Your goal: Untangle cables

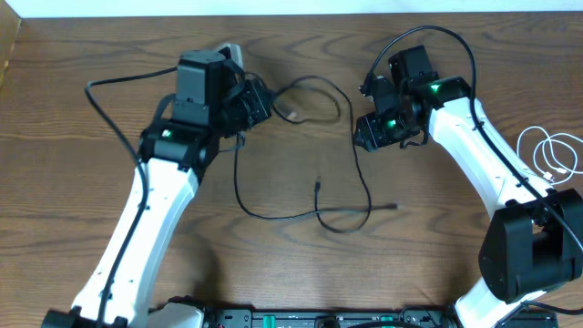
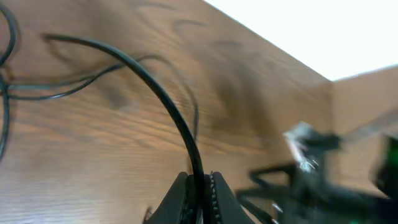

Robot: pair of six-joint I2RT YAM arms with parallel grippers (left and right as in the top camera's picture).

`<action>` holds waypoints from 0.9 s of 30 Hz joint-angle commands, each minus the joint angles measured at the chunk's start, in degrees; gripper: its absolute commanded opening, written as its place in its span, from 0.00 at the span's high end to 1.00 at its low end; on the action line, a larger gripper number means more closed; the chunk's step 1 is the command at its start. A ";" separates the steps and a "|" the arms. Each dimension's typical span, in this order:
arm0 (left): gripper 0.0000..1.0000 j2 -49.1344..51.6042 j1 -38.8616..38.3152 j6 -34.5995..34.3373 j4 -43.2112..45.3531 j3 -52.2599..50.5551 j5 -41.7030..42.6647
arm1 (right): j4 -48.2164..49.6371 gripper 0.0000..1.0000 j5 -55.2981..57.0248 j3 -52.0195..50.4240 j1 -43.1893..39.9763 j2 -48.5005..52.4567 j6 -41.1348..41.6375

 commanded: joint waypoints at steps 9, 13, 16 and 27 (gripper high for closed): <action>0.92 -1.33 -0.02 -0.20 3.80 0.42 11.04 | 3.06 0.21 -23.98 0.35 1.75 0.37 -9.29; 0.92 -1.33 -0.02 -5.79 5.88 0.42 12.52 | 7.19 0.19 -24.00 0.35 4.50 0.37 -9.29; 0.92 -1.33 -0.02 -7.41 5.88 0.42 13.70 | 12.96 0.20 -23.30 0.35 6.32 0.37 -9.29; 0.92 -1.33 0.50 -10.69 5.95 0.42 13.66 | 19.63 0.89 -12.61 0.35 9.66 0.37 -9.05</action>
